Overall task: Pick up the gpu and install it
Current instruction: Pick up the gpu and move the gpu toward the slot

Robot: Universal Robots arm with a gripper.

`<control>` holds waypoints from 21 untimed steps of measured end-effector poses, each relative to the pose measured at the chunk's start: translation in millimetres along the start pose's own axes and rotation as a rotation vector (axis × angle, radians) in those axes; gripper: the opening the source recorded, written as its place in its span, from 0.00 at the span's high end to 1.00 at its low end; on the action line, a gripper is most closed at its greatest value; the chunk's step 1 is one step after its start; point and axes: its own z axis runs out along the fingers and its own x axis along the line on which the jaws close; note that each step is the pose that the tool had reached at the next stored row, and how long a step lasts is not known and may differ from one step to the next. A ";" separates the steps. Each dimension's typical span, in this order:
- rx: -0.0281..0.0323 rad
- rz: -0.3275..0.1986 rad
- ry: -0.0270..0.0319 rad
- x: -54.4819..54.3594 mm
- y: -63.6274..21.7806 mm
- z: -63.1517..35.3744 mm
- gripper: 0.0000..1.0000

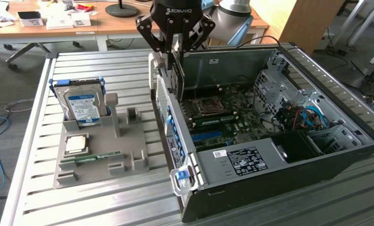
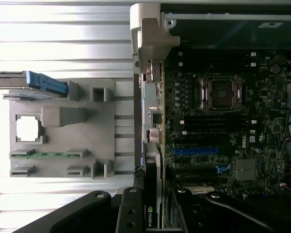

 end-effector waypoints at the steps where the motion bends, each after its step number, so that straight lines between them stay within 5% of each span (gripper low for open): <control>1: 0.0000 0.000 0.0000 -1.2 0.1 0.0 0.73; 21: 0.0001 0.000 0.0000 -27.8 2.5 0.7 0.73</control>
